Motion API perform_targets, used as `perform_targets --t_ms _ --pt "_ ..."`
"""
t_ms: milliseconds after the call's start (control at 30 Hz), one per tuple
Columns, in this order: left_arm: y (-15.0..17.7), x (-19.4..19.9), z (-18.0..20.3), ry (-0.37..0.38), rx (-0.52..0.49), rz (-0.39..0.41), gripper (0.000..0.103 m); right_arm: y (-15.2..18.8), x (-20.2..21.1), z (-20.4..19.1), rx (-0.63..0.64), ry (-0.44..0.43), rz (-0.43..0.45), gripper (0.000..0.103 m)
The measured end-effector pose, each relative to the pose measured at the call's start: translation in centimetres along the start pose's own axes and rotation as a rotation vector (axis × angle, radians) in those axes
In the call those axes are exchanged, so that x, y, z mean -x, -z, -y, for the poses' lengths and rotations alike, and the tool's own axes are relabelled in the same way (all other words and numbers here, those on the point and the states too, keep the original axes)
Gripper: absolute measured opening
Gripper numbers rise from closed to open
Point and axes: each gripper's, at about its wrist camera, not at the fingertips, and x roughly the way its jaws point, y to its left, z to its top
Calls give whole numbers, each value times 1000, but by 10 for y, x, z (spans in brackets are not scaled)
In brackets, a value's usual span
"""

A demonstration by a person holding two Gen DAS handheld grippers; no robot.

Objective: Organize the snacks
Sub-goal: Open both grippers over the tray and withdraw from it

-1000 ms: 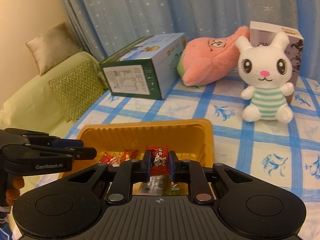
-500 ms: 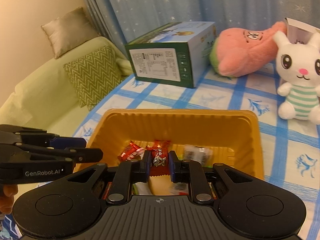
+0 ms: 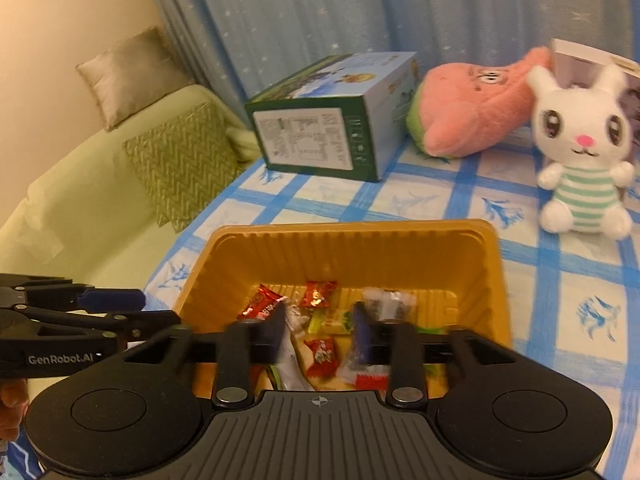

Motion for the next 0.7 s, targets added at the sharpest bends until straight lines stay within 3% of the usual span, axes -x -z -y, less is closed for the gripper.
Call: perform_targets --t_ms 33,300,700 --pt "1 3 1 1 2 3 46 2 5 1 -8 10 9 61" --pt "15 41 20 11 -14 36 52 18 51 5 -54 54 21 79" --pt "56 98 59 10 -7 45 57 57 116 -7 -55 76 -6 82"
